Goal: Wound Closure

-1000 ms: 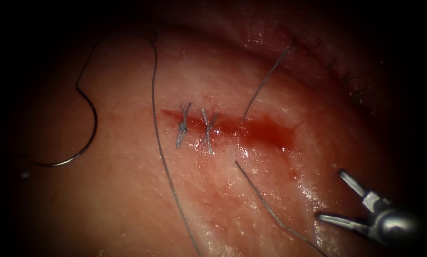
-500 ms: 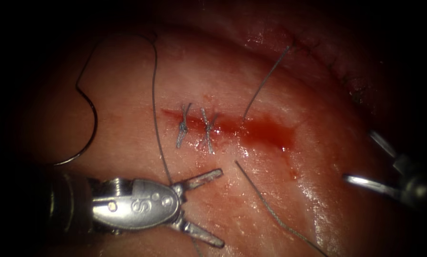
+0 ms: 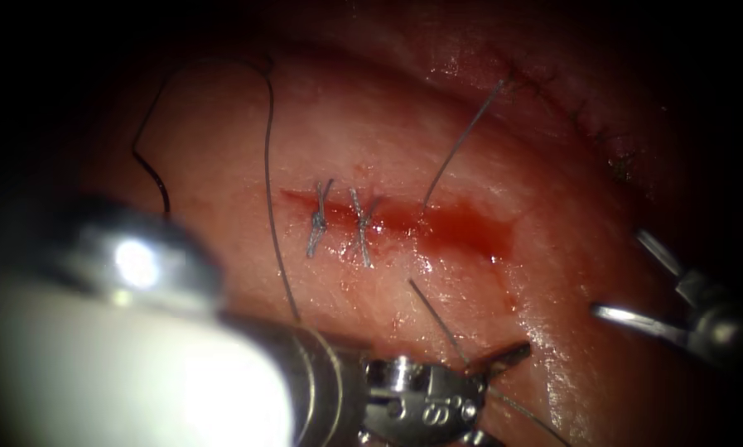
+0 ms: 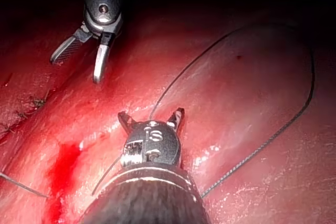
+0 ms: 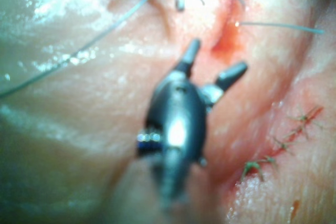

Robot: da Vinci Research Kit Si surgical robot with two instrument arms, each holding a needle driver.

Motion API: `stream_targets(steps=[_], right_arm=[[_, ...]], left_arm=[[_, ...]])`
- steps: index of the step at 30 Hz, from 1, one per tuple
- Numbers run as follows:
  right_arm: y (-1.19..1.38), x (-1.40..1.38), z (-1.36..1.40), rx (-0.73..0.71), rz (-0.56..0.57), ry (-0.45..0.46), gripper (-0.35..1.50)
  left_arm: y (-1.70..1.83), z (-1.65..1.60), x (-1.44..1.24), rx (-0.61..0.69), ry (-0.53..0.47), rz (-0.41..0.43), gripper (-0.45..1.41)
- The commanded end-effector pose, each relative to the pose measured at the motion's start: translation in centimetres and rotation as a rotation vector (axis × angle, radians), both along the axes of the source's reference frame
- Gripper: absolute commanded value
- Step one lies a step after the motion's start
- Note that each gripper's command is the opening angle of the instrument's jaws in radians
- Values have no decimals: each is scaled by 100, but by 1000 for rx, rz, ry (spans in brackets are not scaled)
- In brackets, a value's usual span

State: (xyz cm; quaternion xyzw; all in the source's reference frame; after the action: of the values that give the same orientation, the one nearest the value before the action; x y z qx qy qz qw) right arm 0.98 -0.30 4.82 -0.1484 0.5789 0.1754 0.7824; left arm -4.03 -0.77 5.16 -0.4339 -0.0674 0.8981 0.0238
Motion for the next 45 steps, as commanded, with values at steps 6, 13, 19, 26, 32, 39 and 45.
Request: stream_targets(steps=[6, 13, 19, 26, 32, 39, 45], right_arm=[[-9, 14, 10, -4, -4, 8, 138], [-13, 24, 11, -5, -14, 9, 138], [-14, 28, 11, -6, -16, 12, 138], [-14, 29, 11, -5, -22, 14, 138], [-8, 40, 17, -12, -105, 10, 136], [4, 82, 18, -161, -312, -4, 115], [13, 123, 25, -199, -475, -38, 109]], left_arm=[[-10, 11, -15, -34, 72, 59, 55], [-12, 24, -19, -47, 122, 115, 35], [-17, 27, -21, -93, 112, 193, -45], [2, -6, 11, -122, -58, 105, -45], [20, -28, 58, -113, -190, 92, -45], [28, -14, 85, -73, -354, 205, -45], [51, 8, 101, -9, -482, 283, -45]])
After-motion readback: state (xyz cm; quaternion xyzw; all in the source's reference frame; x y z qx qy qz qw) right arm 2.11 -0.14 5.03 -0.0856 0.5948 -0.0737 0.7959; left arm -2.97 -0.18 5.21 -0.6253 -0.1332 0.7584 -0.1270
